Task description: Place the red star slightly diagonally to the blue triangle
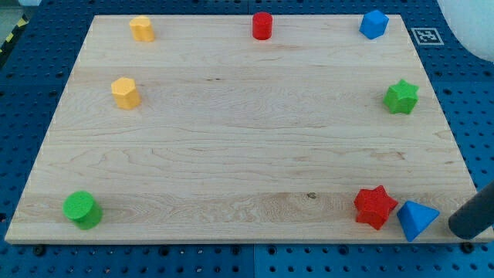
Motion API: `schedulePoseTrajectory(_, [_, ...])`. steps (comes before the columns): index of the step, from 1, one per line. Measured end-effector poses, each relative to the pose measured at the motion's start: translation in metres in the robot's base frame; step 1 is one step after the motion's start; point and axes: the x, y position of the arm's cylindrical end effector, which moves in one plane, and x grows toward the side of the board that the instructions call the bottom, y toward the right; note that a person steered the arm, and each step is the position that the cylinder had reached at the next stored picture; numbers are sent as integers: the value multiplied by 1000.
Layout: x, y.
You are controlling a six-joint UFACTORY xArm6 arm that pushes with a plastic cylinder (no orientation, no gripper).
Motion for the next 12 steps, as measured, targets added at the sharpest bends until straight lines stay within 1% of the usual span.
schedulePoseTrajectory(1, [-1,-8])
schedulePoseTrajectory(4, [-1,-62])
schedulePoseTrajectory(8, [-4,-88])
schedulePoseTrajectory(10, [-25,-89])
schedulePoseTrajectory(12, [-50,-111])
